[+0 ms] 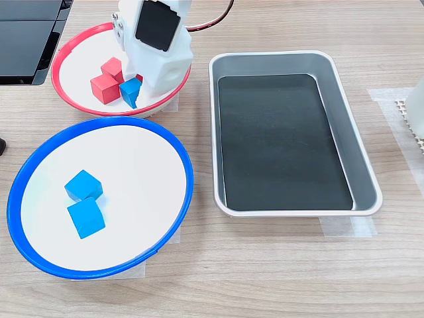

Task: Relocate any blue block in the red dish to the blue dish, correcting any misplacements.

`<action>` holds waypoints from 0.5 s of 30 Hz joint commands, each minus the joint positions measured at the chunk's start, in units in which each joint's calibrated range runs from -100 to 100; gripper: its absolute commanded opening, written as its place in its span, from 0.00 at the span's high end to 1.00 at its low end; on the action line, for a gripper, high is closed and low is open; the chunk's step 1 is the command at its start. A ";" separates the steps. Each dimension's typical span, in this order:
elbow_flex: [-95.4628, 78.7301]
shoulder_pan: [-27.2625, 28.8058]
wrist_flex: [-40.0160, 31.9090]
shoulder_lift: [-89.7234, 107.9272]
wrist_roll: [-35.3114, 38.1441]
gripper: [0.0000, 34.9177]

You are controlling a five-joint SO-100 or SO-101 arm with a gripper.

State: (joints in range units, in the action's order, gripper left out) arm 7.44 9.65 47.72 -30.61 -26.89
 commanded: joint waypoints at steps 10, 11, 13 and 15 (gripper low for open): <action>1.07 -0.09 0.61 -1.25 -3.13 0.66; 1.07 -0.09 0.69 -1.42 -3.32 0.66; 1.89 -0.19 1.19 -2.02 -3.61 0.66; 2.71 -0.28 1.36 -2.44 -3.86 0.66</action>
State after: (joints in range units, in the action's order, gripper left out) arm 9.17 10.00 48.29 -32.40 -30.35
